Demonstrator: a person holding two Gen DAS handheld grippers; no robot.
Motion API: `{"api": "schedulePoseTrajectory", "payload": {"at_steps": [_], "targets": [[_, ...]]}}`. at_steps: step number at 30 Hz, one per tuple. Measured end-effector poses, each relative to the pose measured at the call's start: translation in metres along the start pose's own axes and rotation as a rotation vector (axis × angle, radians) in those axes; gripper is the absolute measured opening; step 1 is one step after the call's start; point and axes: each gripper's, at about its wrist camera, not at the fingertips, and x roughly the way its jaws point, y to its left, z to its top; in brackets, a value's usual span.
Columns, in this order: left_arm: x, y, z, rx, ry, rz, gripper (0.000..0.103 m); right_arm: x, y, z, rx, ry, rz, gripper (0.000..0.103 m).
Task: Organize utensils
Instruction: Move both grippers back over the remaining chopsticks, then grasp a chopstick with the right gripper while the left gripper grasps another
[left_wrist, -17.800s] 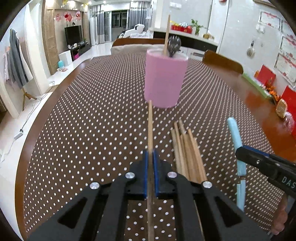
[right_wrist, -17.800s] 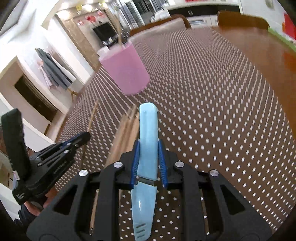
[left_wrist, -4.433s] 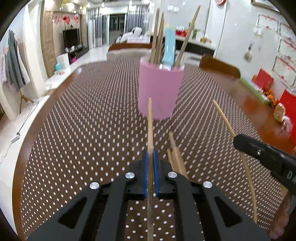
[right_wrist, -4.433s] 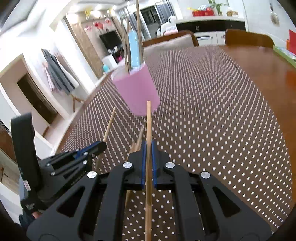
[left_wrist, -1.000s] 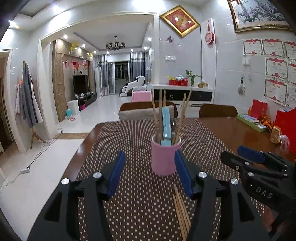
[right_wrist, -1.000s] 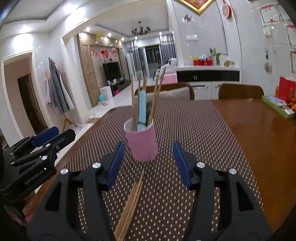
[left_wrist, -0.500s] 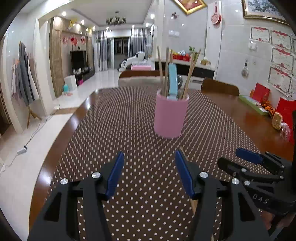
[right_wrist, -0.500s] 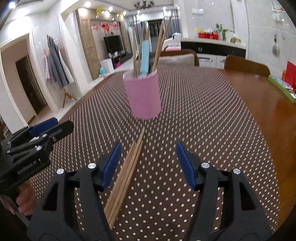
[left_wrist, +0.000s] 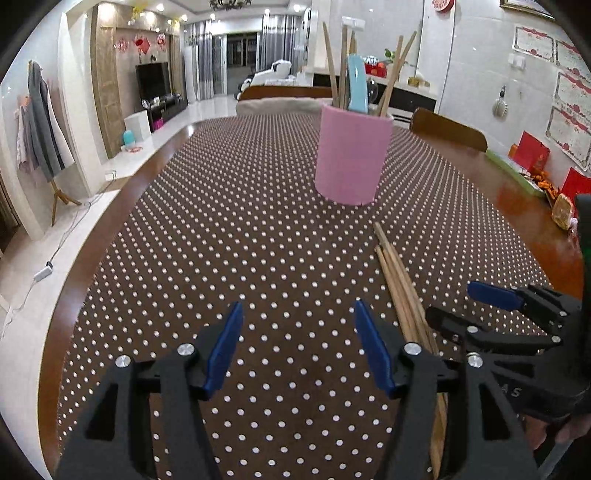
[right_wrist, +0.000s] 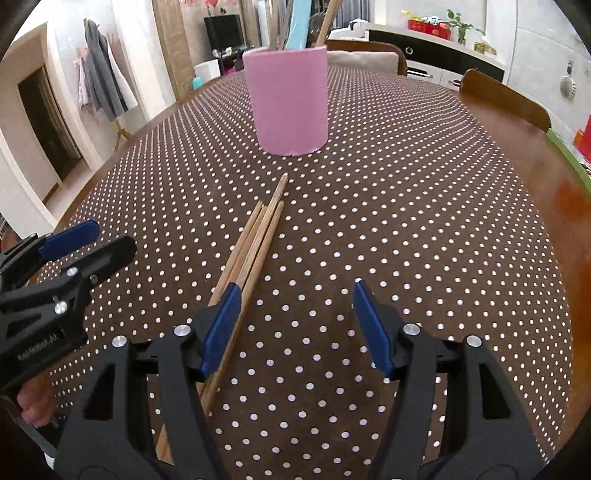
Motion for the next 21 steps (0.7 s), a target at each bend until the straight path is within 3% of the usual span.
{"api": "schedulePoseTrajectory", "payload": {"at_steps": [12, 14, 17, 19, 21], "targets": [[0.009, -0.004, 0.002, -0.027, 0.058, -0.027, 0.068, 0.012, 0.016, 0.012, -0.053, 0.017, -0.102, 0.062], [0.009, -0.003, 0.002, -0.043, 0.061, -0.03, 0.068, 0.017, 0.013, 0.015, -0.04, 0.043, -0.051, 0.06], [0.01, -0.003, 0.003, -0.047, 0.071, -0.047, 0.071, 0.018, 0.016, 0.015, -0.079, 0.035, -0.019, 0.044], [0.012, -0.006, 0.003, -0.035, 0.081, -0.046, 0.071, 0.017, 0.017, 0.015, -0.095, 0.035, -0.002, 0.022], [0.015, -0.011, 0.003, -0.029, 0.092, -0.049, 0.071, 0.018, 0.013, 0.016, -0.087, 0.032, 0.019, 0.013]]}}
